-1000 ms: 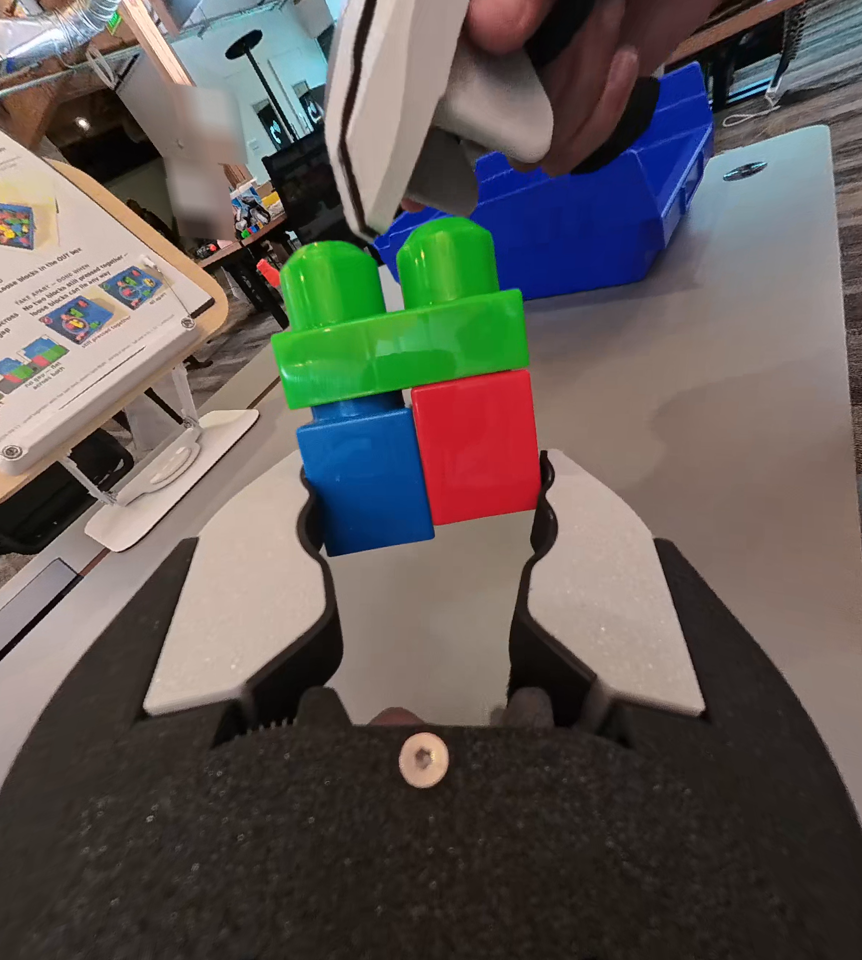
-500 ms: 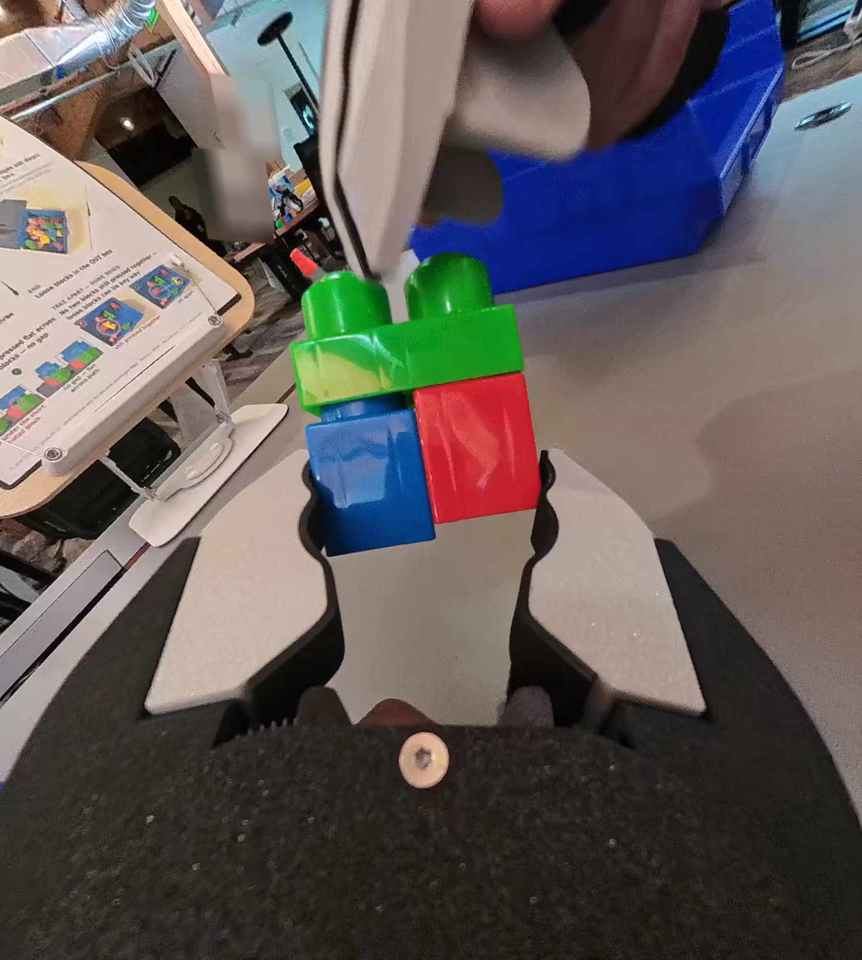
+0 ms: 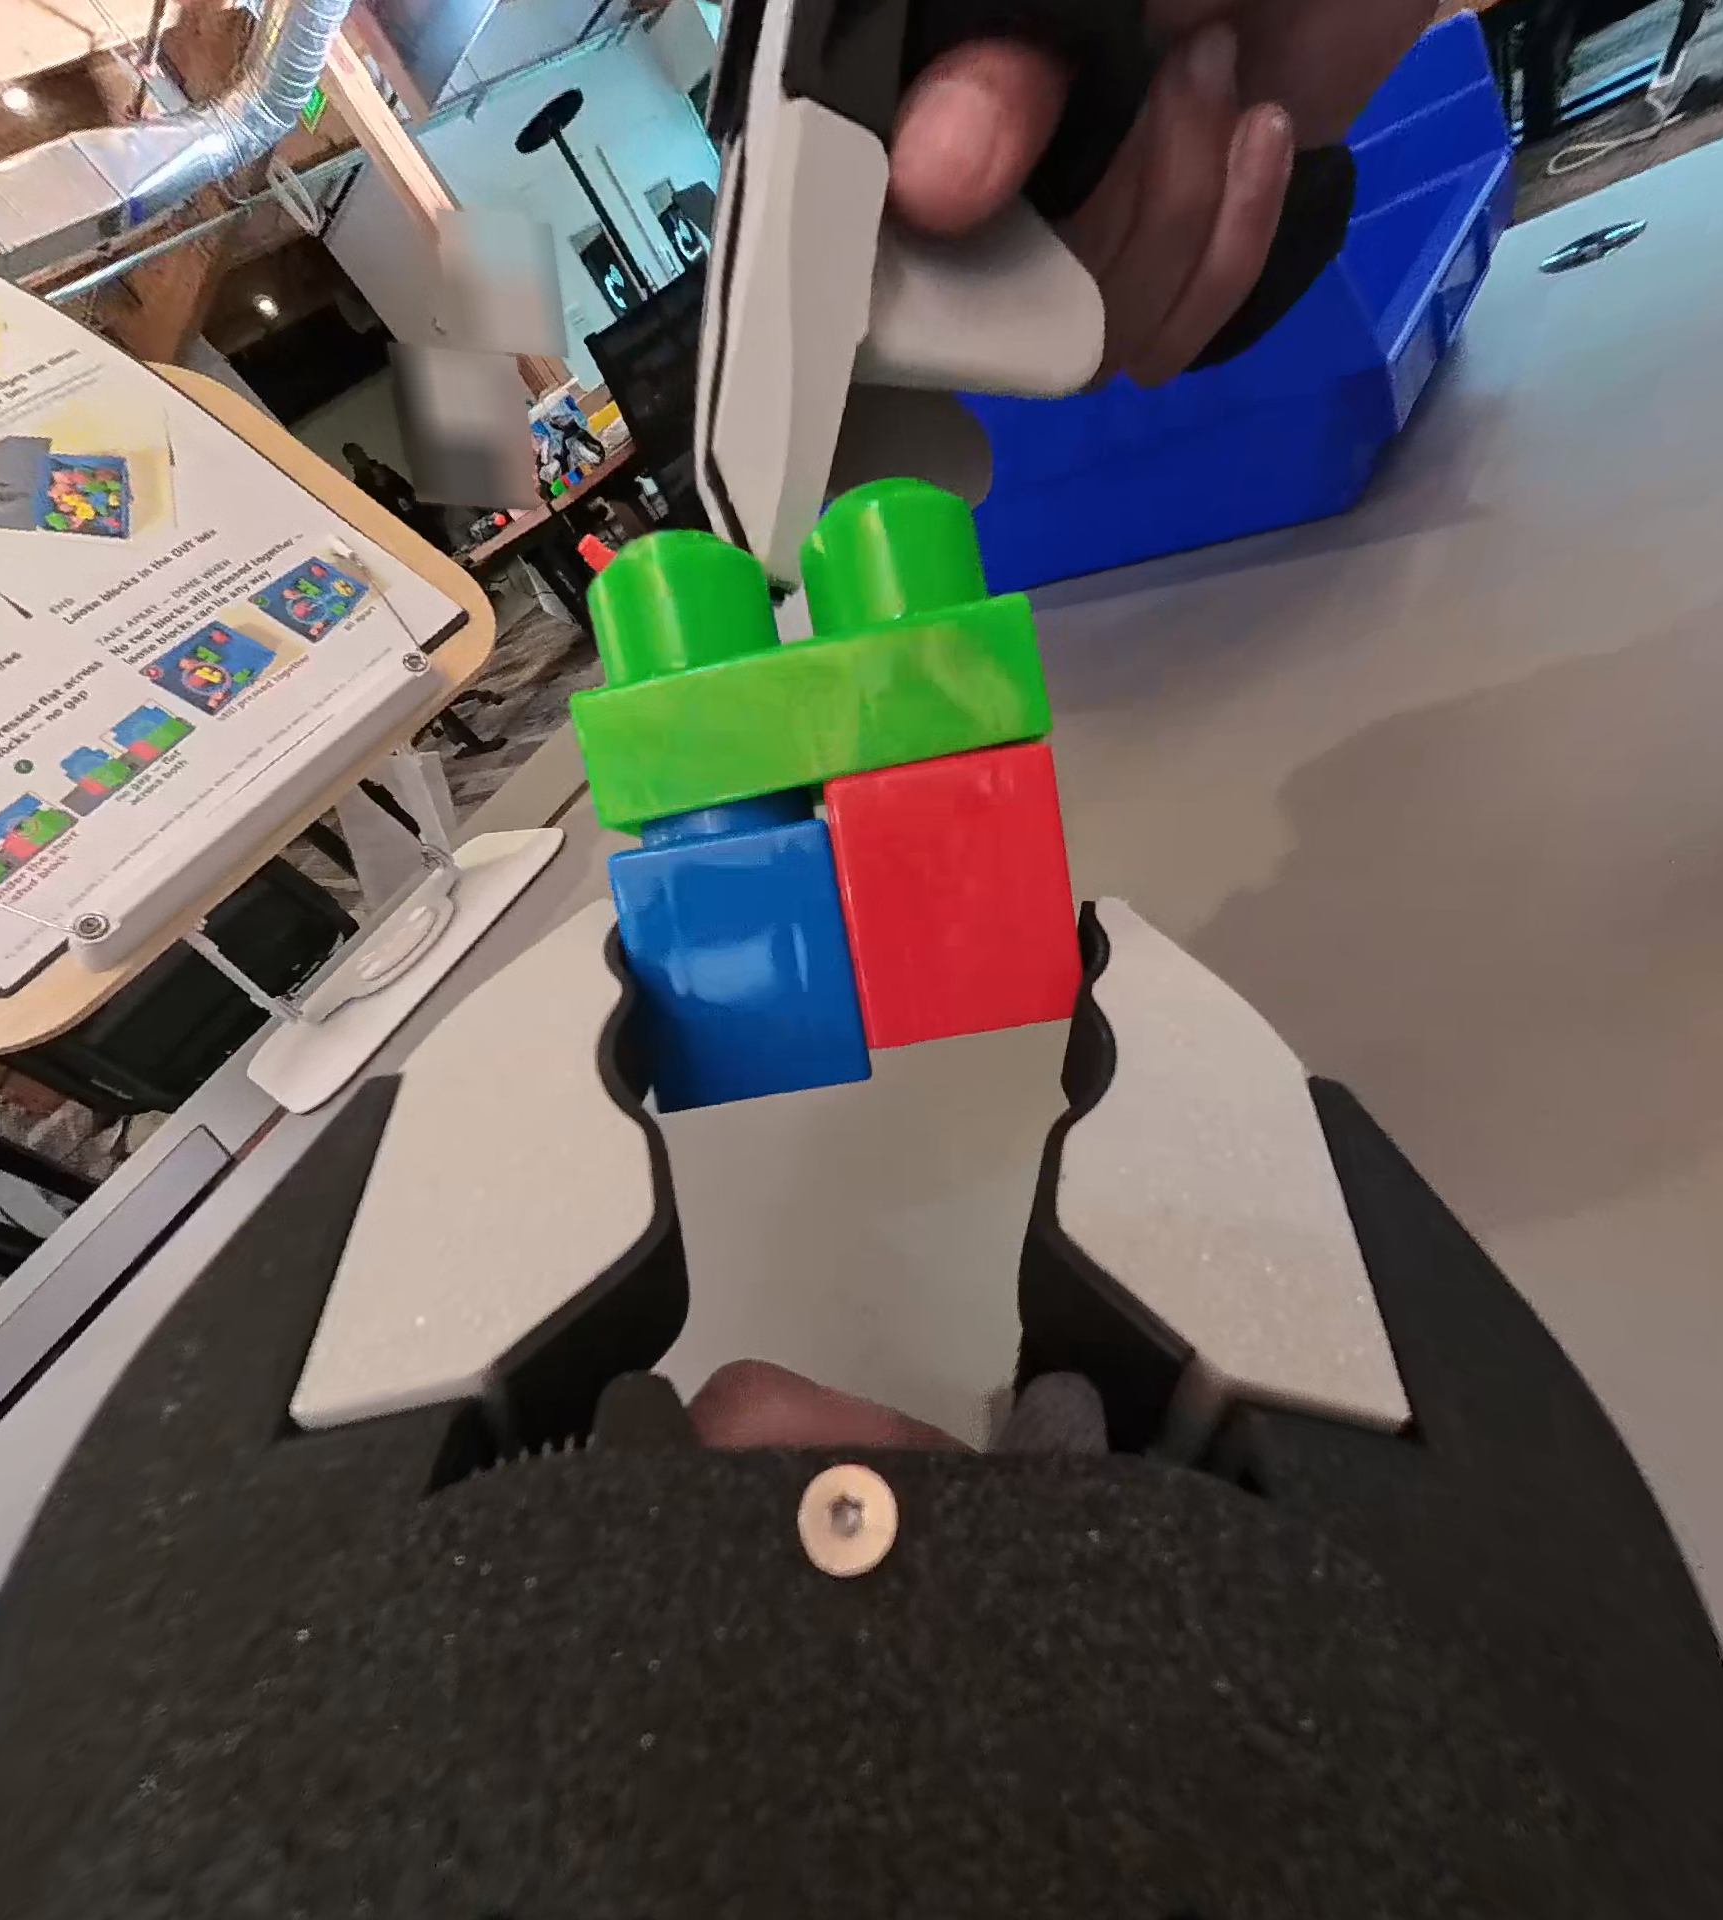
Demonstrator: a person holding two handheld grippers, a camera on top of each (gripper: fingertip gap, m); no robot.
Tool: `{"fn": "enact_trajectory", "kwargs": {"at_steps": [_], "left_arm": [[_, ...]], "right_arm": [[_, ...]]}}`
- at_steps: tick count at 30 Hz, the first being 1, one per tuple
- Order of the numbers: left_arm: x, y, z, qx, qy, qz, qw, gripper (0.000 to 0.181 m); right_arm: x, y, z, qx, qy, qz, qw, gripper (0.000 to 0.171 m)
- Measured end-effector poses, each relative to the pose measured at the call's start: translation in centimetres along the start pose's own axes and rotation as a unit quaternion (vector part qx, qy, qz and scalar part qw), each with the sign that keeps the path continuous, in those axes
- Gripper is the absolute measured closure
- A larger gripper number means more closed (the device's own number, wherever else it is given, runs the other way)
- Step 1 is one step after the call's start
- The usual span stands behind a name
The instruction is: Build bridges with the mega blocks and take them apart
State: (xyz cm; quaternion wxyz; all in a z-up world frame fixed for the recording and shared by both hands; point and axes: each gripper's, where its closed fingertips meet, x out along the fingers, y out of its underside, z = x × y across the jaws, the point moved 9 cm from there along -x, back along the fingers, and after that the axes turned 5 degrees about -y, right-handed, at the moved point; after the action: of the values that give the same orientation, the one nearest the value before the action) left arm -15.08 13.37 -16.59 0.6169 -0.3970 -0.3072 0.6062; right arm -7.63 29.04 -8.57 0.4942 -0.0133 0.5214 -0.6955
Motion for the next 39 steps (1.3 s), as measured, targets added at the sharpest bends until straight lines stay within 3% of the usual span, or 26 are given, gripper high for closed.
{"fn": "enact_trajectory", "kwargs": {"at_steps": [7, 22, 25, 39], "left_arm": [[0.5, 0.1, -0.8, 0.015, 0.012, 0.012, 1.0, 0.102], [1.4, 1.2, -0.3, 0.008, -0.006, 0.05, 0.999, 0.103], [1.6, 1.2, -0.6, 0.023, -0.01, 0.053, 0.998, 0.103], [1.9, 1.5, -0.5, 0.023, -0.01, 0.077, 0.997, 0.103]], "right_arm": [[0.9, 0.3, 0.4, -0.016, 0.029, 0.043, 0.999, 0.171], [-0.4, -0.7, 0.9, -0.026, 0.043, 0.036, 0.998, 0.171], [0.7, -0.7, 1.5, -0.039, 0.057, 0.073, 0.995, 0.171], [1.6, -1.1, 1.7, -0.042, 0.063, 0.078, 0.994, 0.171]]}}
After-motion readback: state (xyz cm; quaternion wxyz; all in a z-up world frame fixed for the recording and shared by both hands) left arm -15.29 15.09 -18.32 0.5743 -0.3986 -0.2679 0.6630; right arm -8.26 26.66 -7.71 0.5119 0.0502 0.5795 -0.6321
